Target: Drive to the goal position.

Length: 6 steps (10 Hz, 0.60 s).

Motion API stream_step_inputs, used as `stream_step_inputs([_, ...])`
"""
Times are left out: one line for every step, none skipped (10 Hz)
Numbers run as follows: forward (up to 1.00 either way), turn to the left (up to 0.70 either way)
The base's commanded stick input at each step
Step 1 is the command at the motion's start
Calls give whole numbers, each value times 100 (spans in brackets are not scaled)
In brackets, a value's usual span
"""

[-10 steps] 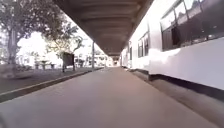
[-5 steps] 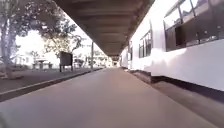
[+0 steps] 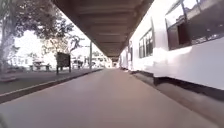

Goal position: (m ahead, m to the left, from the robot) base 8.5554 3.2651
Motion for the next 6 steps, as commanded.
stream_step_inputs([70,0])
stream_step_inputs([70,0])
stream_step_inputs([70,0])
stream_step_inputs([70,0])
stream_step_inputs([70,0])
stream_step_inputs([70,0])
